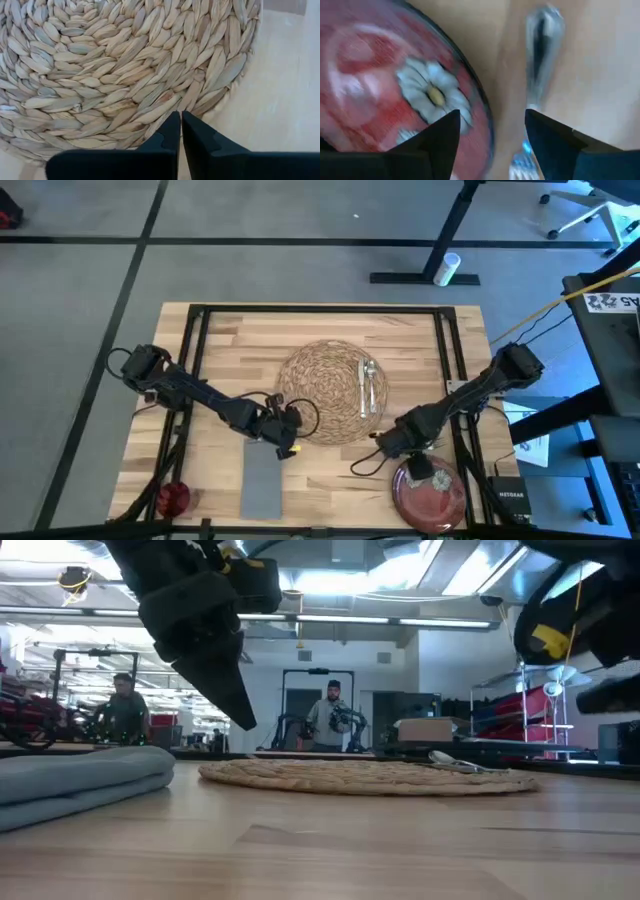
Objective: Set table place
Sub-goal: Put the red plate to the left of silver table knife on the brown placemat
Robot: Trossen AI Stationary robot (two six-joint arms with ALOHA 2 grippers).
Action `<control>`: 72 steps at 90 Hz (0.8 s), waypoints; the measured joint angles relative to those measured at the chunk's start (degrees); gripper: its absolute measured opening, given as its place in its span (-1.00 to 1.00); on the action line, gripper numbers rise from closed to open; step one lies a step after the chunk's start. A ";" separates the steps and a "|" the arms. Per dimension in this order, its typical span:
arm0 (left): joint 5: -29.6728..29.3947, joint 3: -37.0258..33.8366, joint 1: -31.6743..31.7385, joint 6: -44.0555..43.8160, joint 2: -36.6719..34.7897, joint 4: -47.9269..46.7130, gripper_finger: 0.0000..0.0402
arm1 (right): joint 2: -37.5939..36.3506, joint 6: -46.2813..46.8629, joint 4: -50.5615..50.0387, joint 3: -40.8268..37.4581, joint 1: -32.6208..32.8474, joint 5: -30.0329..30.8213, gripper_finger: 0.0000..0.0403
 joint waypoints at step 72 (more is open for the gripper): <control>0.17 0.00 0.04 0.60 0.00 -0.49 -1.00 | 0.46 -5.75 2.26 -0.95 0.28 -7.38 -0.23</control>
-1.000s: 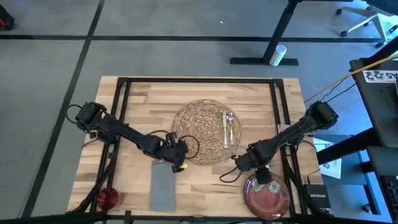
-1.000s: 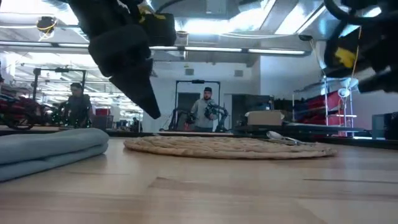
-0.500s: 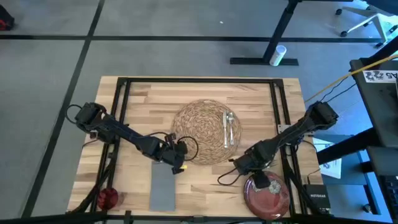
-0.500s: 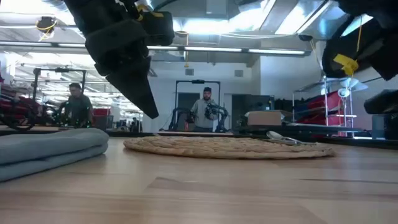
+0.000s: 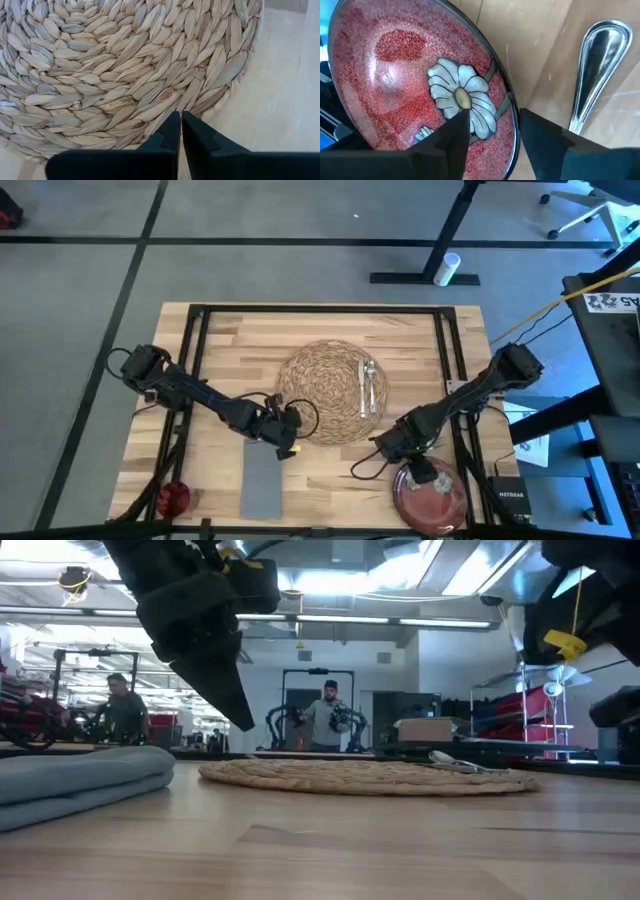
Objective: Set table place
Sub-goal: Put the red plate to the left of silver table knife on the brown placemat
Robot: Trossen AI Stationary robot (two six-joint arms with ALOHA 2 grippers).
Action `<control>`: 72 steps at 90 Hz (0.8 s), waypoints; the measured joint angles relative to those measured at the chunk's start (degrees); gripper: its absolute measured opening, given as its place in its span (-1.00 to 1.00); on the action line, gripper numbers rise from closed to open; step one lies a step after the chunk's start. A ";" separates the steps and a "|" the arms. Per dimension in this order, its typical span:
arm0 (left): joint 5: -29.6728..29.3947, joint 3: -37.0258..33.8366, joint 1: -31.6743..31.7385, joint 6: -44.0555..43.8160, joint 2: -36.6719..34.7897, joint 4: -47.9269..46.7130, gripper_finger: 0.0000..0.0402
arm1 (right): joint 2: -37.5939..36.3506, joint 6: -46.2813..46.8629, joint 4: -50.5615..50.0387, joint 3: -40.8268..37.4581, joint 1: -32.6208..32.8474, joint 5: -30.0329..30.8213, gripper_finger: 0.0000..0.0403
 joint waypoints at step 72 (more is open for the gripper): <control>1.39 0.02 -0.76 7.58 0.04 5.03 -0.57 | -0.33 -0.67 9.91 -10.12 -0.15 -2.72 -0.21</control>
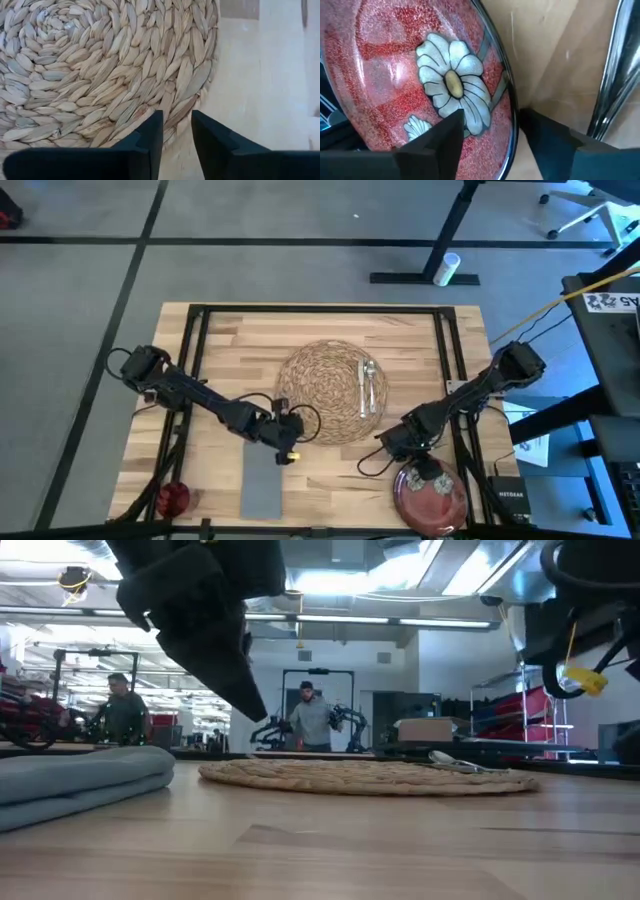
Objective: Set table place
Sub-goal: Put the red plate to the left of silver table knife on the brown placemat
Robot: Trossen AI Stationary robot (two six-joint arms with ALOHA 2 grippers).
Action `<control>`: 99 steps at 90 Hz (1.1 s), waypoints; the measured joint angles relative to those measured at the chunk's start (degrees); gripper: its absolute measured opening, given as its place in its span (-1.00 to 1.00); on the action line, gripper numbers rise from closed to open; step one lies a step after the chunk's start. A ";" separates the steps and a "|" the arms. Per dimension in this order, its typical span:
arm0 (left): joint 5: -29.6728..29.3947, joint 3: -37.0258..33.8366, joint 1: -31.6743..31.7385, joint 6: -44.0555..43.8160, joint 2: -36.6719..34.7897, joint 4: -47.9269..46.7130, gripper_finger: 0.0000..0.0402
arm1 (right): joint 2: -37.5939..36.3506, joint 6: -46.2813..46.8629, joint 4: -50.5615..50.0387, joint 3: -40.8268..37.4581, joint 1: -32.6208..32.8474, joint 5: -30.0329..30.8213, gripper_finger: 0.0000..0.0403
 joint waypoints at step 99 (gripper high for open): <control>0.02 0.00 -1.89 0.61 -0.34 0.02 -0.78 | -0.07 -5.12 -18.52 18.10 0.26 5.72 -0.99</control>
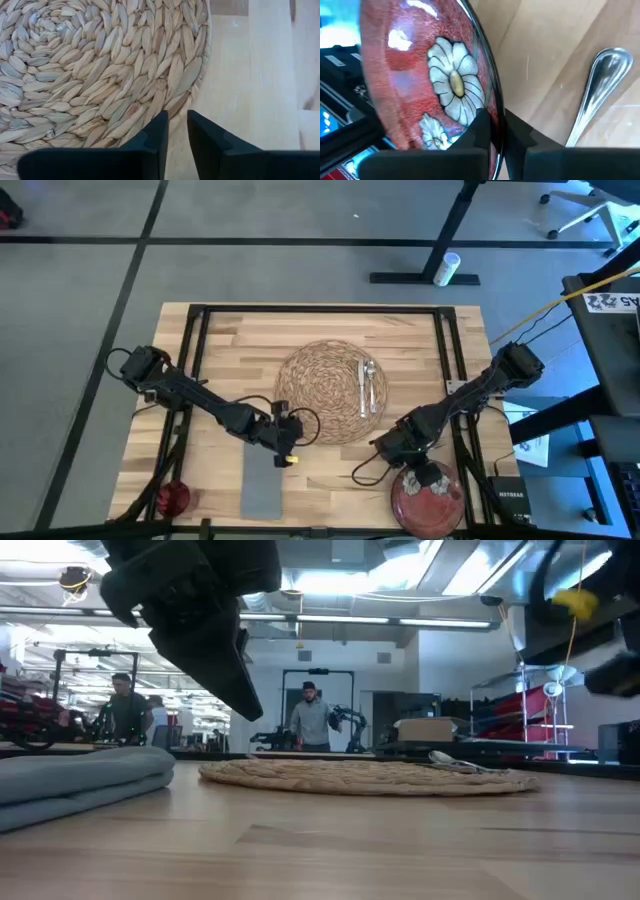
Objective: Set table place
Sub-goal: Put the red plate to the left of silver table knife on the brown placemat
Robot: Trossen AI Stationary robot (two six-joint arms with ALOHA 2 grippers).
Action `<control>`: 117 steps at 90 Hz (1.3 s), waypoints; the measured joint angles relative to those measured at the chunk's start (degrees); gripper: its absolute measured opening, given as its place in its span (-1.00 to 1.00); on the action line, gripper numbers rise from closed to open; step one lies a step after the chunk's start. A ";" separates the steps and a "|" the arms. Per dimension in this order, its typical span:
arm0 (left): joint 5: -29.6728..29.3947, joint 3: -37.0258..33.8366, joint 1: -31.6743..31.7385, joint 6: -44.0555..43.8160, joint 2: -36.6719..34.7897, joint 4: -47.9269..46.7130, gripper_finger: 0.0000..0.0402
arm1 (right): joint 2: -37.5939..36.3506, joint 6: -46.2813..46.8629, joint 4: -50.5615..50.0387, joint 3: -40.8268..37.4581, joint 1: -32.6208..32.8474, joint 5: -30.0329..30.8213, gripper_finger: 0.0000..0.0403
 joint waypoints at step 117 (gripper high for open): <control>-6.78 0.00 -6.73 2.85 -7.22 -1.33 -1.00 | -5.75 -8.53 1.68 15.82 -36.86 2.97 -1.00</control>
